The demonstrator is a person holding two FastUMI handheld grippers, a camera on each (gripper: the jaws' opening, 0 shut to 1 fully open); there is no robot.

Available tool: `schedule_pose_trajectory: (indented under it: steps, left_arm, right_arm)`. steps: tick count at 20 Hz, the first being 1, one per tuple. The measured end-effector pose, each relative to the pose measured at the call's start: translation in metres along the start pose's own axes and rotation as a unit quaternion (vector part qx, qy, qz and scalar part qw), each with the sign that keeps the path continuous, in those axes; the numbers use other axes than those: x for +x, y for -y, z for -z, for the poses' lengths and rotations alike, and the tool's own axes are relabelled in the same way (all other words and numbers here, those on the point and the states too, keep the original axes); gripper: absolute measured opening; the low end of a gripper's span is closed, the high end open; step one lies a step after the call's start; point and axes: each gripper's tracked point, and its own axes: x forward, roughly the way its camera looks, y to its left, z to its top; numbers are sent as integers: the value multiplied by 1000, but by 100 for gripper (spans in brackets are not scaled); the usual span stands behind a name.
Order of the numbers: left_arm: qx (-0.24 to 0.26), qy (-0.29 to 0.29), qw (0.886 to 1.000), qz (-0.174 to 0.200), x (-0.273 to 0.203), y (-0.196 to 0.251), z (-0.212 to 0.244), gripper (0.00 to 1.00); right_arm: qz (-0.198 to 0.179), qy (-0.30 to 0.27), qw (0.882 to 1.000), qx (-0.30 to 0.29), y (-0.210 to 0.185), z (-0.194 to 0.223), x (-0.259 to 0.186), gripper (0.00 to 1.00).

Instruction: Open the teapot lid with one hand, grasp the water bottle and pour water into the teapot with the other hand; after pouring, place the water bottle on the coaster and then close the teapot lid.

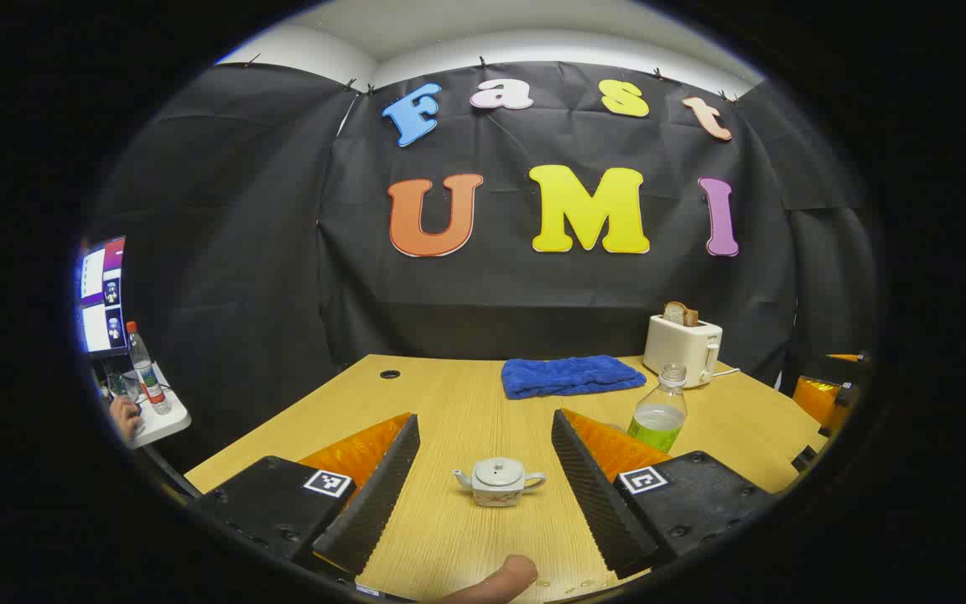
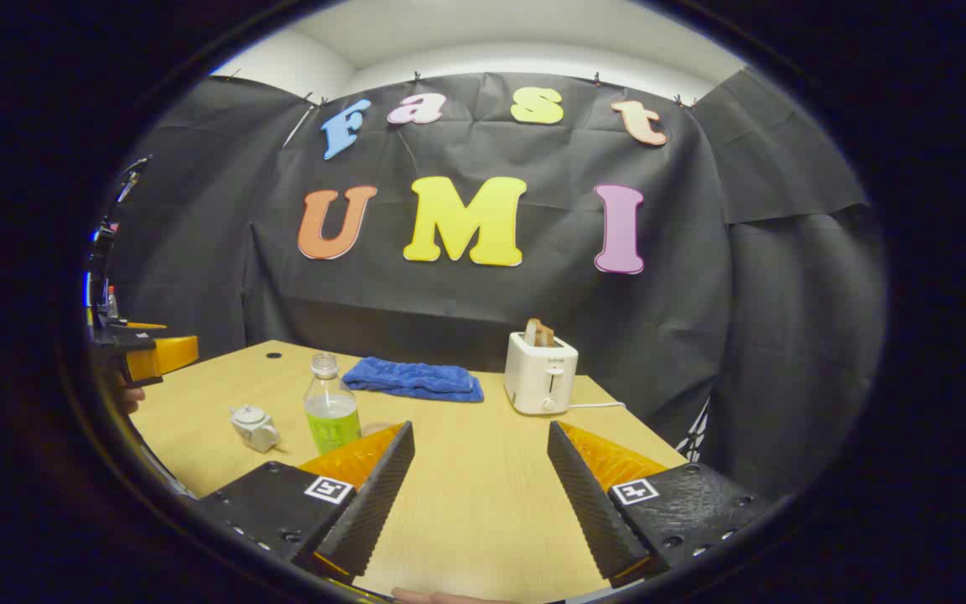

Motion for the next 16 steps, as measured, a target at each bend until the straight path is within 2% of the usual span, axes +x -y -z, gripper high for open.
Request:
schedule_pose_trajectory:
  steps: [1,16]
  left_arm:
    - [1,0,1000,-1,1,-1,0,99]
    - [16,3,1000,13,11,2,7,99]
  right_arm:
    - [1,1,1000,-1,0,-1,0,97]
    - [3,11,1000,2,-4,-3,-2,97]
